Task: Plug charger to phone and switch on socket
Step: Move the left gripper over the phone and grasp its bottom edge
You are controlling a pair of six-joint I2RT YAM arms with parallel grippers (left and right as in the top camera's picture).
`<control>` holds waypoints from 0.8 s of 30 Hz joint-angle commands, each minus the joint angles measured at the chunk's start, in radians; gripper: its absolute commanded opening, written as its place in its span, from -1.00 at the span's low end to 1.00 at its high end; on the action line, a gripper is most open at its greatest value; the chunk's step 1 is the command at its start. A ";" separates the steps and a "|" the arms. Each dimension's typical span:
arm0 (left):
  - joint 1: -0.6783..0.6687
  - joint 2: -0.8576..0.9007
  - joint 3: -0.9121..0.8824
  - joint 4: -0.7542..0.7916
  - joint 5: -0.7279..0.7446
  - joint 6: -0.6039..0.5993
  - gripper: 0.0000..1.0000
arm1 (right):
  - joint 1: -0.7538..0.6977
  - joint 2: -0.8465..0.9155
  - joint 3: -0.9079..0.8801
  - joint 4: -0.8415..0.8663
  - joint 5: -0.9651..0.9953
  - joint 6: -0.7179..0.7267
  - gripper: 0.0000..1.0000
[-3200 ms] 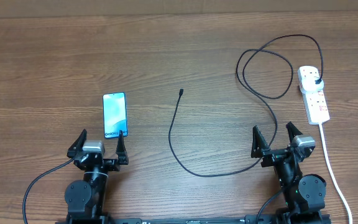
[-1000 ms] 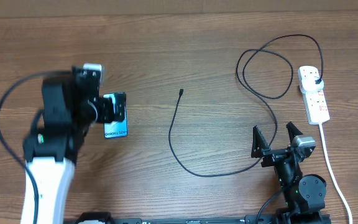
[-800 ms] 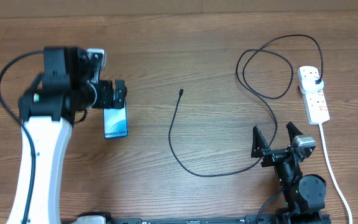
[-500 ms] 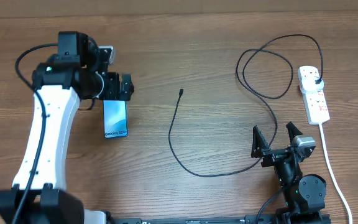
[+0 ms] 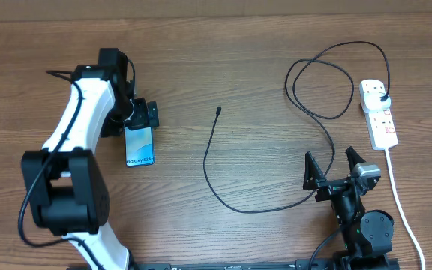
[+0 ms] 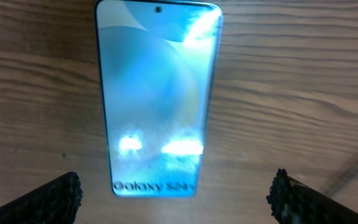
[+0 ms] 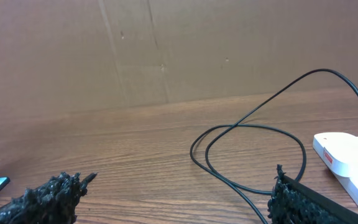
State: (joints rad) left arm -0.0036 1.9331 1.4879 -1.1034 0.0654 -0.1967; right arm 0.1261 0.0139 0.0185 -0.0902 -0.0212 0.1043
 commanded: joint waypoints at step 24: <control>0.010 0.205 0.018 0.066 -0.051 0.055 0.96 | 0.002 -0.009 -0.011 0.006 0.005 0.002 1.00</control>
State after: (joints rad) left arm -0.0036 2.1143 1.4906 -1.0466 0.0177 -0.1764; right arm 0.1261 0.0139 0.0185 -0.0898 -0.0216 0.1047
